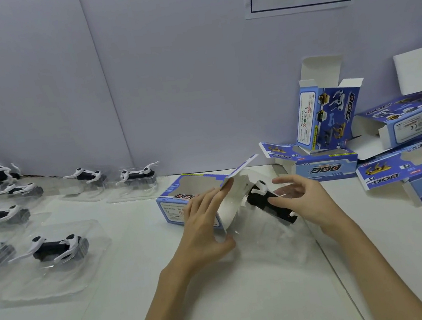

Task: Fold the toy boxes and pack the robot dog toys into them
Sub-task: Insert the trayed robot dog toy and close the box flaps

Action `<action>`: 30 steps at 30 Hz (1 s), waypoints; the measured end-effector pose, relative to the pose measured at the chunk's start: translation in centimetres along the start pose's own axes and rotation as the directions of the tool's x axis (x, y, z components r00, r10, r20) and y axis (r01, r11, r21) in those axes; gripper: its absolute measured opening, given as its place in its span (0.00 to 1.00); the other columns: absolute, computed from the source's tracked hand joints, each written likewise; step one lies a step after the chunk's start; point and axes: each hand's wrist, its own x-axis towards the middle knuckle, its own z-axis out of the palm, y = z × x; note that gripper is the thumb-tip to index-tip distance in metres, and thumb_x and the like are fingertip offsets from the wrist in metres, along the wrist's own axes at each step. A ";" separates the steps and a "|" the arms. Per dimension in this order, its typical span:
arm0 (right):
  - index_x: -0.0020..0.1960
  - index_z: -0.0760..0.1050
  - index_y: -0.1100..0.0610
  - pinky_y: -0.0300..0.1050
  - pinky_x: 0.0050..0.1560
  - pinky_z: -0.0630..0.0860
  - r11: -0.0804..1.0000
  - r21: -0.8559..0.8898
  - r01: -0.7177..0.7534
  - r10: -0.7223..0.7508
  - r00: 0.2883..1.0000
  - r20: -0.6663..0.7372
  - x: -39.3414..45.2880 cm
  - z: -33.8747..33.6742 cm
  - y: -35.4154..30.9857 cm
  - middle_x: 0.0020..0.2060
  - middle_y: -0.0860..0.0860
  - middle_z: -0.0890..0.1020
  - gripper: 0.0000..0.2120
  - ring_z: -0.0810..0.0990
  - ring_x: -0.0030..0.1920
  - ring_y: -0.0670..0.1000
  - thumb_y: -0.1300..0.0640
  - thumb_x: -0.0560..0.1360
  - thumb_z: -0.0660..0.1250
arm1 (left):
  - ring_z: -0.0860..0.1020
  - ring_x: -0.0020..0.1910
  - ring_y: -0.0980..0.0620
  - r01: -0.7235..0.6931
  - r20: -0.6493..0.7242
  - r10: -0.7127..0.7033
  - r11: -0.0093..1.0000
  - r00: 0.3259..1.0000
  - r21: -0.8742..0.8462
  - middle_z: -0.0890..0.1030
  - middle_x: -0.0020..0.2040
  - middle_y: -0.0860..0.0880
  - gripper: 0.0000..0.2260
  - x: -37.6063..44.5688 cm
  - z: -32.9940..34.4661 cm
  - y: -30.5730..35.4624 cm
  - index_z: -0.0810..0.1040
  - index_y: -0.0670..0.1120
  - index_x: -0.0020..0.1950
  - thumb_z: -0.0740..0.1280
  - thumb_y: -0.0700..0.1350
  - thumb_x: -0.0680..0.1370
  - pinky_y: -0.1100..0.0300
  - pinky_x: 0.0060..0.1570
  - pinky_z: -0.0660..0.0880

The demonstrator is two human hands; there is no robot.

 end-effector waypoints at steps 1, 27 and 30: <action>0.59 0.82 0.45 0.34 0.35 0.78 1.000 -0.009 0.005 -0.005 1.000 0.000 -0.1 0.2 0.0 0.46 0.46 0.87 0.20 0.86 0.46 0.44 0.55 0.70 0.82 | 0.65 0.75 0.56 0.006 -0.011 -0.006 1.000 1.000 -0.014 0.66 0.76 0.62 0.48 0.1 0.1 0.2 0.57 0.59 0.83 0.73 0.45 0.66 0.56 0.76 0.56; 0.66 0.77 0.61 0.47 0.64 0.75 0.792 0.606 -0.074 0.236 0.953 -0.192 -0.3 4.1 -1.3 0.61 0.61 0.81 0.27 0.79 0.63 0.56 0.77 0.74 0.54 | 0.69 0.70 0.55 -0.068 -0.117 0.066 0.998 0.991 -0.009 0.72 0.71 0.65 0.38 0.2 2.7 3.5 0.60 0.59 0.83 0.74 0.58 0.76 0.52 0.73 0.60; 0.64 0.79 0.54 0.48 0.58 0.75 0.905 0.386 -0.178 0.214 0.976 -0.052 -0.4 4.4 -1.0 0.53 0.53 0.85 0.19 0.81 0.55 0.53 0.68 0.78 0.63 | 0.67 0.72 0.60 -0.046 -0.205 0.021 0.992 0.978 -0.117 0.69 0.69 0.69 0.34 0.4 2.4 3.6 0.63 0.57 0.82 0.71 0.46 0.78 0.52 0.73 0.62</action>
